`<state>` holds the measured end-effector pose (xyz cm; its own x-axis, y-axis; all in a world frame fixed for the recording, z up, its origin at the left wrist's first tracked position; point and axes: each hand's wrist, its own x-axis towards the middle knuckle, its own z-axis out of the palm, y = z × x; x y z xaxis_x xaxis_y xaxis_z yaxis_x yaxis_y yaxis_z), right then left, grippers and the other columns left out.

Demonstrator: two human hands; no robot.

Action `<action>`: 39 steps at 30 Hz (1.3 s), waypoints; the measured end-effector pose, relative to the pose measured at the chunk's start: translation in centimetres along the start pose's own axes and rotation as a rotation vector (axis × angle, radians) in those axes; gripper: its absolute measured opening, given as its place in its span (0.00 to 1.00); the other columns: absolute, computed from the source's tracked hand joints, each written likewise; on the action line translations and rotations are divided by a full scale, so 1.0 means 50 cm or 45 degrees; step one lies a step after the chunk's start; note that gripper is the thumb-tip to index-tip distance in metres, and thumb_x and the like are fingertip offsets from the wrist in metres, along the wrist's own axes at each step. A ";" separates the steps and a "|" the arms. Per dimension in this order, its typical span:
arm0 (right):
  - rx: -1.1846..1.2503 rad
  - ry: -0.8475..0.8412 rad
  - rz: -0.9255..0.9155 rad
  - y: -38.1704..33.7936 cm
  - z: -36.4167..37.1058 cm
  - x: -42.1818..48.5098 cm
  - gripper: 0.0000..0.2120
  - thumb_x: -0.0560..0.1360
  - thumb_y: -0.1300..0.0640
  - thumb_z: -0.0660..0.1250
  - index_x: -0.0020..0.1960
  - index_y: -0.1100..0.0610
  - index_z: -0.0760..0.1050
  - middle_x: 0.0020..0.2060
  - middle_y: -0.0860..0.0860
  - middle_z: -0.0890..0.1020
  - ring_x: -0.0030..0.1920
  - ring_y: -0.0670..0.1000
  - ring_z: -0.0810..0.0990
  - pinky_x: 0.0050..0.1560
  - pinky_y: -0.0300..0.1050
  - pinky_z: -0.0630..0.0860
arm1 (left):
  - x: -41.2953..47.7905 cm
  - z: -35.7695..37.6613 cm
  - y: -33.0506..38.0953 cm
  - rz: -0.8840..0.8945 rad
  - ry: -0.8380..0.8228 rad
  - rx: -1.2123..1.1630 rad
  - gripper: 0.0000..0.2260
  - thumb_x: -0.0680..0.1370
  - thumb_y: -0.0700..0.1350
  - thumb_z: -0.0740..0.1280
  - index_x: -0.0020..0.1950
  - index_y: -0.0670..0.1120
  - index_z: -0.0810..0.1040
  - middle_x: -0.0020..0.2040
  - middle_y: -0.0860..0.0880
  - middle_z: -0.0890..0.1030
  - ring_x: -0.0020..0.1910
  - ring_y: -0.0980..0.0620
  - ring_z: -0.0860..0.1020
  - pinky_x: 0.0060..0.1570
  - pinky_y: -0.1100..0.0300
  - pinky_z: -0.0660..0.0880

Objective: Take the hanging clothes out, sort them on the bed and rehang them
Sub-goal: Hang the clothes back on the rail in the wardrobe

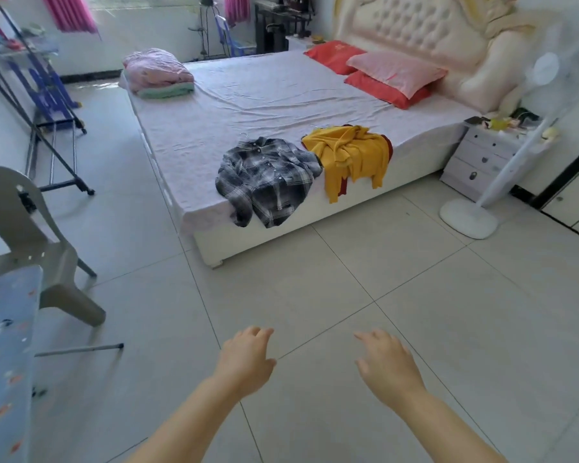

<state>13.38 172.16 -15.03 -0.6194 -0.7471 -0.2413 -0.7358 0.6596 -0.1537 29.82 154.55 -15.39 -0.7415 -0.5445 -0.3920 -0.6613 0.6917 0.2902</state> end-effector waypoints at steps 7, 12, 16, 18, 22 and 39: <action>0.014 -0.023 -0.075 0.016 -0.049 0.297 0.21 0.78 0.50 0.58 0.70 0.48 0.62 0.64 0.46 0.69 0.64 0.49 0.68 0.61 0.42 0.64 | 0.218 -0.081 -0.045 -0.159 0.012 -0.045 0.25 0.78 0.53 0.60 0.74 0.51 0.57 0.71 0.50 0.64 0.68 0.49 0.64 0.65 0.55 0.62; 0.014 -0.050 -0.172 0.041 -0.114 0.539 0.22 0.77 0.50 0.59 0.70 0.49 0.62 0.64 0.48 0.70 0.65 0.50 0.68 0.63 0.42 0.63 | 0.405 -0.177 -0.037 -0.290 0.054 -0.075 0.25 0.78 0.51 0.60 0.73 0.51 0.58 0.71 0.50 0.64 0.68 0.48 0.65 0.64 0.54 0.62; -0.011 -0.061 -0.240 0.049 -0.180 0.717 0.22 0.77 0.50 0.59 0.70 0.49 0.63 0.65 0.48 0.70 0.64 0.50 0.69 0.61 0.42 0.64 | 0.542 -0.256 -0.018 -0.349 0.108 -0.117 0.25 0.78 0.50 0.59 0.73 0.50 0.58 0.70 0.50 0.64 0.67 0.48 0.65 0.63 0.55 0.63; -0.016 -0.078 -0.259 0.045 -0.208 0.802 0.22 0.78 0.50 0.59 0.70 0.50 0.63 0.65 0.48 0.69 0.64 0.51 0.68 0.62 0.43 0.64 | 0.604 -0.289 -0.017 -0.383 0.125 -0.147 0.25 0.77 0.50 0.59 0.73 0.51 0.58 0.70 0.50 0.65 0.67 0.48 0.65 0.63 0.55 0.64; -0.018 -0.095 -0.305 0.019 -0.243 0.963 0.21 0.78 0.51 0.60 0.70 0.50 0.63 0.65 0.49 0.70 0.64 0.50 0.69 0.62 0.43 0.64 | 0.727 -0.345 -0.040 -0.415 0.124 -0.125 0.24 0.77 0.52 0.60 0.72 0.51 0.59 0.69 0.49 0.66 0.67 0.48 0.66 0.62 0.55 0.65; 0.007 -0.161 -0.395 -0.208 -0.366 1.641 0.19 0.77 0.52 0.62 0.67 0.53 0.67 0.62 0.50 0.72 0.61 0.51 0.71 0.61 0.46 0.68 | 1.324 -0.686 -0.287 -0.397 0.144 -0.235 0.24 0.77 0.51 0.61 0.72 0.51 0.59 0.68 0.49 0.67 0.65 0.47 0.68 0.59 0.52 0.69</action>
<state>-34.79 102.51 -15.70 -0.3270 -0.8964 -0.2991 -0.8823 0.4030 -0.2433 -13.68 92.33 -15.57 -0.5023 -0.7716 -0.3902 -0.8588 0.3929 0.3287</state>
